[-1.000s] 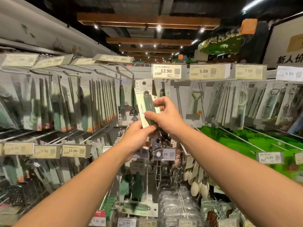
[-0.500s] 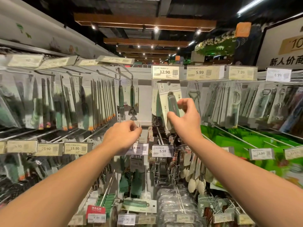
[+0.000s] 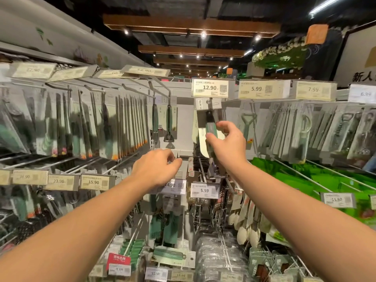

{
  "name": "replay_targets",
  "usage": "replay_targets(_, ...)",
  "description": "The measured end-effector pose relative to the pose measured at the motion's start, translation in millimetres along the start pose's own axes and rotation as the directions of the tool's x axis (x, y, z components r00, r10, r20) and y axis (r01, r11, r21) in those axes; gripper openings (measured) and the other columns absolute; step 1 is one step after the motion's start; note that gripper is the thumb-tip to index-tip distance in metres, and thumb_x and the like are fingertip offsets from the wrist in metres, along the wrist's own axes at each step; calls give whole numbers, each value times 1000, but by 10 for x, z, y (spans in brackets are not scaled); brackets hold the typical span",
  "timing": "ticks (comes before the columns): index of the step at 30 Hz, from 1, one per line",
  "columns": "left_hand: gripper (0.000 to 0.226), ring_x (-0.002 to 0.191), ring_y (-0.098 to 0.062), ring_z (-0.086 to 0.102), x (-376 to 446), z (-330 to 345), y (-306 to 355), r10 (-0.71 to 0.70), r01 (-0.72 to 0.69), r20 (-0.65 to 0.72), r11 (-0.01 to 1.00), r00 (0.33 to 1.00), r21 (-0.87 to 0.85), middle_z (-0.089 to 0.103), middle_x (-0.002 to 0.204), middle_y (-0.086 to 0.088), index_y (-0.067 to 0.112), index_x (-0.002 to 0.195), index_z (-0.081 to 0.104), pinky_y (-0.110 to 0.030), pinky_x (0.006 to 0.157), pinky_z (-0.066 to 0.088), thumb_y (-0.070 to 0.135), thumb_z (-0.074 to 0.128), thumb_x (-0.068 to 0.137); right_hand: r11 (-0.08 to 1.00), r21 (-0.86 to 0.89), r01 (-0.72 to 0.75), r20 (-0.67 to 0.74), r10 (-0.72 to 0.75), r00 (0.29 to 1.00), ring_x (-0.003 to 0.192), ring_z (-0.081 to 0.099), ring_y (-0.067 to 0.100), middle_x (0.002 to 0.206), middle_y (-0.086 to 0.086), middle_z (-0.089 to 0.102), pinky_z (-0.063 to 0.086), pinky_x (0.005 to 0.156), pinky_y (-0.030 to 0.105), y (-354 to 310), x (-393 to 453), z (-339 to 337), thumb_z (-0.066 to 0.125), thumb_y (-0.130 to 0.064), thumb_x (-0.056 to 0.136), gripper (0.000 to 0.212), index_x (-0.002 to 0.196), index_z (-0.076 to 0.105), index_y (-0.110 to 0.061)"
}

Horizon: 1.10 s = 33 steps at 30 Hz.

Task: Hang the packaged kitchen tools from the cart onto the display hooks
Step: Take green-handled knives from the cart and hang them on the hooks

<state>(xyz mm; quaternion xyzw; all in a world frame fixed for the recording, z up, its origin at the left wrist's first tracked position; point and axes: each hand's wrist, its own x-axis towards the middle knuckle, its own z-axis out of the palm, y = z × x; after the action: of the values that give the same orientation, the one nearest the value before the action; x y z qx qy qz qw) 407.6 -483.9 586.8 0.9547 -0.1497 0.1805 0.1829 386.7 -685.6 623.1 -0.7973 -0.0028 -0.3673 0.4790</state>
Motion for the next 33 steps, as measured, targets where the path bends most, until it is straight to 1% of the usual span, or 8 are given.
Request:
replay_targets(5,36,86,-16,65,125,33,45,-24,24,-2,999,1000,23,66,92,9,29,98,63,-41,81,60,61,45,97,985,-29,-172,178,175,968,80,68,22,92,3,69,53,63,32,44,366,76,70,-16,92,14,103,62,-18)
replay_targets(9,35,93,-21,66,231,92,99,-49,49,7,998,999,45,67,100,6,31,102,62,-43,85,59,62,47,94,947,139,-289,219,256,942,106,68,23,117,3,67,61,90,40,147,617,164,62,2,92,34,115,65,-22)
replay_targets(14,35,90,-22,66,380,173,123,-76,74,29,994,997,78,65,95,7,33,99,59,-42,83,60,64,44,90,938,157,-308,190,277,942,108,66,21,114,-6,70,59,93,49,350,789,308,57,-10,88,32,103,72,-33)
replay_targets(18,31,89,-20,66,493,214,95,-82,80,19,992,996,99,65,94,8,33,103,58,-39,80,61,62,48,95,954,87,-286,174,268,948,101,61,16,109,-6,64,53,87,30,339,738,305,55,0,93,37,118,66,-25)
replay_targets(21,35,86,-20,68,548,214,50,-85,85,-9,990,996,112,66,96,6,36,103,56,-40,77,62,67,44,91,967,76,-243,99,235,967,80,53,3,107,-6,53,41,61,3,341,641,291,61,0,91,34,121,61,-17)
replay_targets(26,39,91,-22,67,488,108,-6,-123,136,-109,983,986,121,69,99,4,29,111,61,-38,79,60,61,47,91,980,125,-157,219,127,967,82,65,14,95,-1,69,48,64,23,125,293,547,64,-18,91,12,102,68,-19)
replay_targets(30,29,97,-29,64,227,-114,-188,-196,221,-175,965,965,139,69,103,0,25,105,65,-36,74,46,48,55,93,956,250,-154,358,56,932,76,62,9,88,-7,67,49,68,25,-138,-87,918,63,-12,89,15,98,67,-24)
replay_targets(33,29,98,-29,64,-123,-380,-479,-277,318,-244,936,930,152,70,105,0,28,104,65,-38,77,51,51,53,91,929,326,-176,438,16,899,82,67,15,87,-8,67,61,78,41,-357,-406,1266,63,-13,88,17,93,66,-28)
